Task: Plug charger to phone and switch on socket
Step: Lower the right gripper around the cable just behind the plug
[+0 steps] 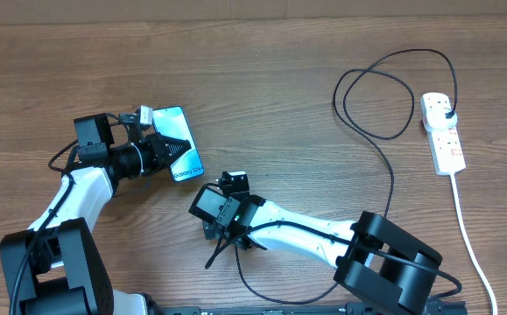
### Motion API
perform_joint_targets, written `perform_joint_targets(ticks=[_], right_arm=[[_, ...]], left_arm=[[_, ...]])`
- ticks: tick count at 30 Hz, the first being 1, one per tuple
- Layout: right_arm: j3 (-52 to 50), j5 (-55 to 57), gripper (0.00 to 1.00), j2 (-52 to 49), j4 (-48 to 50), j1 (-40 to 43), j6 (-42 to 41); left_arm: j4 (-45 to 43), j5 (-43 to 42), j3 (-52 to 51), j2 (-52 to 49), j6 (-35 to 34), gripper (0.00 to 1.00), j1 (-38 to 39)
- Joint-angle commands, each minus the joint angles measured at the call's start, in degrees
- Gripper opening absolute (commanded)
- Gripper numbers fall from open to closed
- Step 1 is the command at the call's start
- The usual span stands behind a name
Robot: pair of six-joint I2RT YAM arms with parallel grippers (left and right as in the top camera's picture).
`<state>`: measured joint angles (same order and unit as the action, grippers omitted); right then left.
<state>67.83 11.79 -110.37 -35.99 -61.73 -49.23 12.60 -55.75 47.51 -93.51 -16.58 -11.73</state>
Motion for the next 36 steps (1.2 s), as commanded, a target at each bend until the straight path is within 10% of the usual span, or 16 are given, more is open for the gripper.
perform_joint_targets(ticks=[1, 11, 21, 36], right_arm=[[-0.37, -3.19, 0.97, -1.38, -0.98, 0.46, -0.50], [-0.37, -7.76, 0.93, -1.38, -1.11, 0.46, -0.52], [-0.37, -7.85, 0.40, -1.38, -2.34, 0.46, -0.52], [-0.37, -4.76, 0.26, -1.38, -3.30, 0.46, -3.52]], left_arm=[[-0.20, -2.12, 0.04, 1.27, -0.15, 0.04, -0.13], [-0.22, -2.14, 0.04, 1.27, -0.15, 0.04, -0.13], [-0.22, -2.14, 0.04, 1.27, -0.15, 0.04, -0.13], [-0.24, -2.14, 0.04, 1.27, -0.13, 0.04, -0.15]])
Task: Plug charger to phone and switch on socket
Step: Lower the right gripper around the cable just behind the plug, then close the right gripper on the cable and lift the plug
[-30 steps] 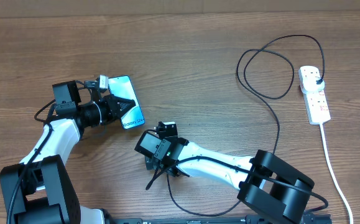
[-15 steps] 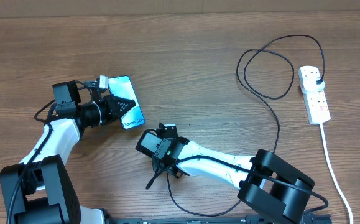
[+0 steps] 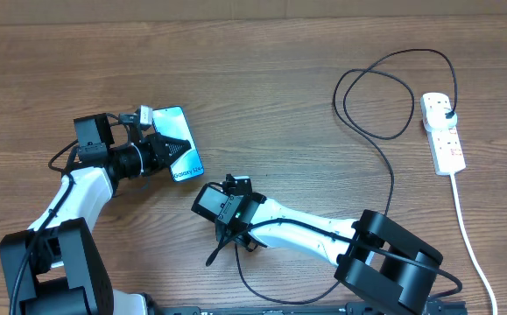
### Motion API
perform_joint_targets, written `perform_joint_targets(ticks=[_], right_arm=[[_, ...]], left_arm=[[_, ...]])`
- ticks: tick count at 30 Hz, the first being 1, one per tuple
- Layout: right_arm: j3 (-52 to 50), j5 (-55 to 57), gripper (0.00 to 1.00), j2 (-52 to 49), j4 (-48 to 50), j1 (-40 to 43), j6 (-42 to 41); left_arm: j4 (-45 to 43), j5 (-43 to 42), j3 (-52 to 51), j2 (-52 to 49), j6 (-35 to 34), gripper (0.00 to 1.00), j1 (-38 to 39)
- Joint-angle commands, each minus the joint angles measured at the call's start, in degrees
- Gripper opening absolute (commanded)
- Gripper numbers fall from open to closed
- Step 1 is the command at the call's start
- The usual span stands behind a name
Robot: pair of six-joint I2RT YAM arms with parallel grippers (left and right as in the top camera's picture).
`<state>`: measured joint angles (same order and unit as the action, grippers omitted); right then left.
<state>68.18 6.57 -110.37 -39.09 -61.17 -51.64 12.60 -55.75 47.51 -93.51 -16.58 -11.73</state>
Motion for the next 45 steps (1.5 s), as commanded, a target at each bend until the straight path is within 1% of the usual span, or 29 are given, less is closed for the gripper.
perform_joint_targets(ticks=[1, 16, 17, 18, 20, 21, 22, 29, 35, 37, 38, 39, 40, 45], right_arm=[[-0.72, 0.44, 0.26, -1.38, -0.20, -0.11, -1.11], [-0.72, 0.22, 0.25, -1.38, -0.20, -0.11, -1.07], [-0.72, 0.22, 0.24, -1.38, -0.22, -0.11, -1.07], [-0.72, 0.22, 0.20, -1.38, -0.22, -0.11, -1.07], [-0.72, 0.22, 0.15, -1.38, -0.22, -0.11, -1.07], [-0.72, 0.22, 0.11, -1.38, -0.22, -0.11, -1.07], [-0.72, 0.20, 0.04, -1.38, -0.22, -0.11, -1.07], [-0.72, 0.22, 0.04, -1.38, -0.20, -0.11, -1.07], [-0.72, -0.31, 0.04, -1.38, -0.26, -0.11, -1.09], [-0.72, -1.60, 0.05, -1.38, -0.22, -0.11, -1.05], [-0.72, -1.92, 0.07, -1.36, -0.24, -0.11, -0.79], [-0.72, -2.25, 0.07, -1.36, -0.22, -0.11, -0.26], [-0.70, -2.43, 0.04, -1.36, -0.22, -0.11, 0.83], [-0.52, -3.32, 0.04, 1.44, -1.81, 1.38, 1.18]], left_arm=[[-0.24, -2.14, 0.04, 1.27, -0.13, 0.04, -0.13], [-0.44, -2.21, 0.04, 1.27, 1.18, 0.04, -0.13], [-0.44, -2.21, 0.04, 1.27, 1.18, 0.04, -0.13], [-0.44, -2.21, 0.04, 1.27, 1.18, 0.04, -0.13], [-0.44, -2.23, 0.04, 1.27, 1.18, 0.04, -0.13], [-0.44, -2.23, 0.04, 1.27, 1.18, 0.04, -0.13], [-0.44, -2.23, 0.04, 1.27, 1.18, 0.04, -0.13], [-0.44, -2.34, 0.04, 1.27, 1.46, 0.04, -0.13], [0.44, -2.29, 0.04, 1.27, 5.20, 0.04, -0.15], [0.42, -2.32, 0.04, 1.27, 5.92, 0.04, -0.15], [0.39, -2.36, 0.04, 1.27, 5.88, 0.04, -0.15], [0.39, -2.38, 0.04, 1.27, 5.86, 0.04, -0.15], [0.35, -2.49, 0.04, 1.27, 5.84, 0.04, -0.15], [-0.55, -6.36, 0.04, 1.27, 5.86, 0.04, -0.15]])
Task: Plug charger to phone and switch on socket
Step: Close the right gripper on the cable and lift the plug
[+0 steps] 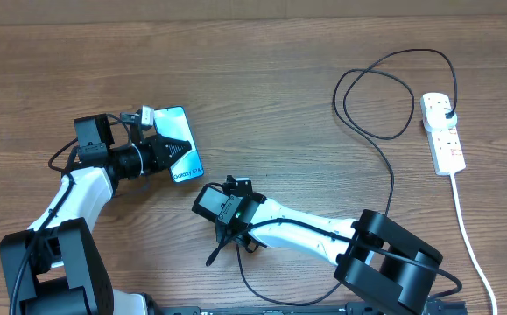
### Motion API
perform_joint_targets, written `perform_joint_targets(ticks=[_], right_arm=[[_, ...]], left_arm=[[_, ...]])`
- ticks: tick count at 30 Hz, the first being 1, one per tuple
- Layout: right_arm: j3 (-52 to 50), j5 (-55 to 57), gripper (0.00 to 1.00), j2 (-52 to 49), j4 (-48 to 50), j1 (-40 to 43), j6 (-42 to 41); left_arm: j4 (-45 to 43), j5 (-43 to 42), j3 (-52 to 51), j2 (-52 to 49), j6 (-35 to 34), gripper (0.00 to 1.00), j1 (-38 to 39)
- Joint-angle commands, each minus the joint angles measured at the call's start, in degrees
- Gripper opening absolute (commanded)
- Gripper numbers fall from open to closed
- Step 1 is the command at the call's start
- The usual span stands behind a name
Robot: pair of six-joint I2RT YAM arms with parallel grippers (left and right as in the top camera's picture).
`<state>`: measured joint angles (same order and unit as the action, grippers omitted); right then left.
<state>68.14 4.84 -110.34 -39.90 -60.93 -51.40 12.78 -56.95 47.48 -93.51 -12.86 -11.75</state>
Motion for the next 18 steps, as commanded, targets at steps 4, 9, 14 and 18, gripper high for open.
perform_joint_targets(ticks=[4, 9, 14, 18], right_arm=[[-0.50, -7.06, 0.04, 8.55, -0.63, 3.67, 8.35], [-0.57, -19.76, 0.04, 16.55, 1.03, 6.60, 17.49], [-3.21, -25.92, 0.04, 17.11, 4.96, 6.99, 21.51], [-10.88, -31.65, 0.04, 17.11, 18.86, 7.13, 21.46]], left_arm=[[-0.81, -5.73, 0.07, 1.27, 2.14, 0.04, -0.35], [-0.81, -6.19, 0.07, 1.27, 2.14, 0.04, -0.35], [-0.85, -8.26, 0.07, 1.27, 1.88, 0.04, -0.35], [-1.53, -9.57, 0.07, 1.27, -5.05, 0.04, -0.35]])
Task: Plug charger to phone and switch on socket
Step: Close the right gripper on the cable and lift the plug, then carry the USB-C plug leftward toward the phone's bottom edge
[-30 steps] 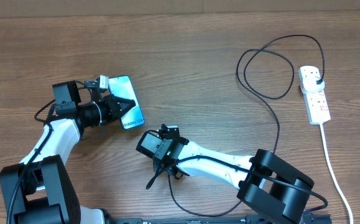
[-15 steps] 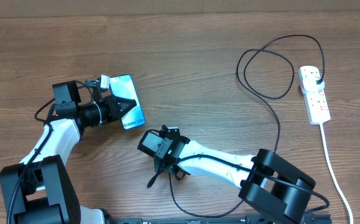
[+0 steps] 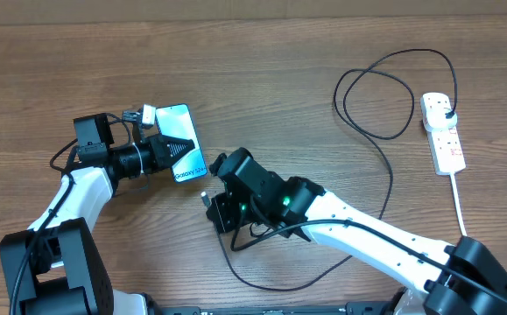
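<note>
The phone (image 3: 186, 140), with a blue screen and a label strip along its lower edge, is held off the table at left-centre, with my left gripper (image 3: 171, 145) shut on its left side. My right gripper (image 3: 211, 199) sits just below and to the right of the phone. It appears shut on the charger's plug end (image 3: 203, 198), whose small pale tip points at the phone's lower edge. The black cable (image 3: 384, 166) loops from under the right arm to the white socket strip (image 3: 443, 133) at far right. Its black plug (image 3: 447, 111) sits in the strip's top outlet.
The strip's white lead (image 3: 468, 232) runs toward the front right corner. A big loop of the black cable (image 3: 376, 96) lies on the wooden table (image 3: 262, 79) at the back right. Slack cable (image 3: 253, 280) curls near the front edge under my right arm.
My right arm has changed pose and its gripper now stands higher, close to the phone's lower edge, with the cable end in it. The phone has shifted slightly to the right.
In all three earlier moments my left gripper held the phone at left-centre while my right gripper was low over the cable end near the front. Now the right gripper is up beside the phone with the plug end.
</note>
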### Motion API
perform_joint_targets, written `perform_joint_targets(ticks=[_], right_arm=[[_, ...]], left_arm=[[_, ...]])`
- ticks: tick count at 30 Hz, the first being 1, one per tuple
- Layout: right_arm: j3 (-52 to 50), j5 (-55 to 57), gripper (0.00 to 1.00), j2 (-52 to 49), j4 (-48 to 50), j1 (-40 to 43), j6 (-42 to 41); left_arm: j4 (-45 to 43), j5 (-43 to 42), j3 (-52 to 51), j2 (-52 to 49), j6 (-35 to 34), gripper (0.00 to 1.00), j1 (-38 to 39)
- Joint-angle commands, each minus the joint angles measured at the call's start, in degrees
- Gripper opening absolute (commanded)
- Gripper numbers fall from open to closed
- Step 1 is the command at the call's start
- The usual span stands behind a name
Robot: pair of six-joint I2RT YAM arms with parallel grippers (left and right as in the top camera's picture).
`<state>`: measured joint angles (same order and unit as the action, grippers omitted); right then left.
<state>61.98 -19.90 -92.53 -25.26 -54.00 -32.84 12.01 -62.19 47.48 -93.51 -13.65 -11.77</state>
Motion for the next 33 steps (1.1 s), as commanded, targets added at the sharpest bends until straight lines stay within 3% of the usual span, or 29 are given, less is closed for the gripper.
perform_joint_targets(ticks=[1, 8, 18, 26, 33], right_arm=[[-6.54, -7.65, 0.04, -0.70, 7.82, 0.33, 2.84], [-14.80, -22.60, 0.04, -0.68, 28.94, 2.05, 2.03], [-14.91, -30.71, 0.04, -0.68, 30.80, 6.32, 2.93], [-15.34, -33.18, 0.04, -0.37, 30.67, 7.63, 4.46], [-15.98, -28.72, 0.04, 2.32, 30.34, 7.63, 4.90]], left_arm=[[-1.31, -5.53, 0.07, 1.27, -5.09, 0.04, -0.33], [-2.56, -14.40, 0.02, 1.27, -5.66, 0.04, -0.33], [-1.27, -21.62, 0.02, 1.27, -5.70, 0.04, -0.33], [4.55, -20.39, 0.02, 1.29, -5.70, 0.04, -0.33], [5.31, -16.59, 0.02, 1.31, -6.36, 0.04, -0.33]])
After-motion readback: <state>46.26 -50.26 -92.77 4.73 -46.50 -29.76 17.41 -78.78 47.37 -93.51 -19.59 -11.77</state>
